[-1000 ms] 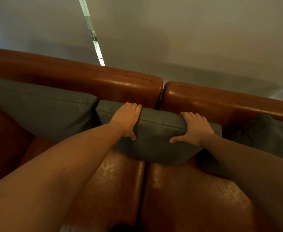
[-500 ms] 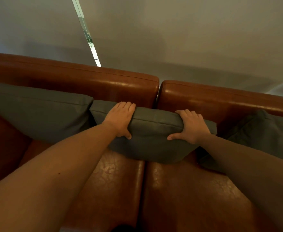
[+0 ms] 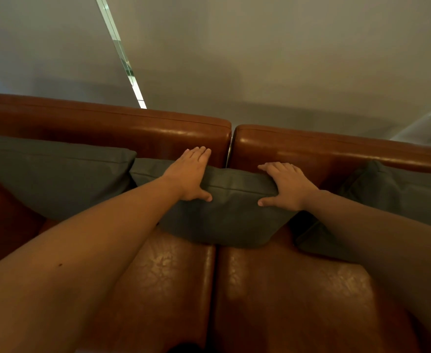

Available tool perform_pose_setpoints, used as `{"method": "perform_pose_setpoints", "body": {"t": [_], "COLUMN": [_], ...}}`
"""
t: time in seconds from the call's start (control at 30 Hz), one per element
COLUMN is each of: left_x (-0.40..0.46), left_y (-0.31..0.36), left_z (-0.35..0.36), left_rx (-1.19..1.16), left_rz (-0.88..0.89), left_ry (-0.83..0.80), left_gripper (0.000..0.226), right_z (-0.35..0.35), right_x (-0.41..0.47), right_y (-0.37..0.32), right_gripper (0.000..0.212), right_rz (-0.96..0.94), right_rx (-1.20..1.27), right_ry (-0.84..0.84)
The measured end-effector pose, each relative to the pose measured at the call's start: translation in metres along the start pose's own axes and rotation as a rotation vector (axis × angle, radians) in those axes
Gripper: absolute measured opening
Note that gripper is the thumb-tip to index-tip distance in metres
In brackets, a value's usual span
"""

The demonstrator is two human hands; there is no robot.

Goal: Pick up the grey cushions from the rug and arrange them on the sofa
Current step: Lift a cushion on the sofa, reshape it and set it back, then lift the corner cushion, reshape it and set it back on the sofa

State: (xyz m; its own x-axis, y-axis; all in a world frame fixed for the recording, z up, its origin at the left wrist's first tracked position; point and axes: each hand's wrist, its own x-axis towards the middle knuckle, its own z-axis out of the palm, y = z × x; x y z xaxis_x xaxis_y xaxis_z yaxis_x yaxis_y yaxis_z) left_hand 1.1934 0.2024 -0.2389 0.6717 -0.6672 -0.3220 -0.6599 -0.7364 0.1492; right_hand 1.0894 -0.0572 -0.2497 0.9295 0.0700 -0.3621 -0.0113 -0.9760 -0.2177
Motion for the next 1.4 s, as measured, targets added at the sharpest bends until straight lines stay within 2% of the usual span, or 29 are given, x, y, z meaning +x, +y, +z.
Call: {"method": "perform_pose_setpoints", "body": {"t": [0.2, 0.33, 0.43, 0.67, 1.07, 1.3, 1.4], "left_x": [-0.01, -0.023, -0.033, -0.044, -0.077, -0.048, -0.023], "left_y": [0.042, 0.076, 0.1, 0.171, 0.258, 0.325, 0.359], "left_z": [-0.018, -0.022, -0.021, -0.026, -0.02, -0.024, -0.017], "left_rx": [-0.046, -0.072, -0.083, -0.053, 0.009, 0.061, 0.089], "left_rz": [0.022, 0.027, 0.031, 0.184, 0.387, 0.422, 0.403], "left_ry": [0.112, 0.155, 0.15, 0.153, 0.095, 0.111, 0.096], "left_gripper": [0.1, 0.094, 0.093, 0.092, 0.093, 0.094, 0.095], "right_z": [-0.017, -0.025, -0.029, -0.025, 0.02, 0.024, 0.026], "right_x": [-0.038, -0.078, -0.113, -0.209, -0.319, -0.344, -0.343], "right_y": [0.014, 0.029, 0.04, 0.067, 0.059, 0.119, 0.16], "right_gripper": [0.066, 0.056, 0.054, 0.048, 0.052, 0.053, 0.052], "right_rz": [-0.045, -0.052, -0.029, 0.164, 0.353, 0.377, 0.356], "right_rx": [0.015, -0.006, -0.028, 0.023, 0.117, 0.151, 0.142], "right_ry": [0.114, 0.141, 0.111, 0.055, 0.116, 0.163, 0.131]}}
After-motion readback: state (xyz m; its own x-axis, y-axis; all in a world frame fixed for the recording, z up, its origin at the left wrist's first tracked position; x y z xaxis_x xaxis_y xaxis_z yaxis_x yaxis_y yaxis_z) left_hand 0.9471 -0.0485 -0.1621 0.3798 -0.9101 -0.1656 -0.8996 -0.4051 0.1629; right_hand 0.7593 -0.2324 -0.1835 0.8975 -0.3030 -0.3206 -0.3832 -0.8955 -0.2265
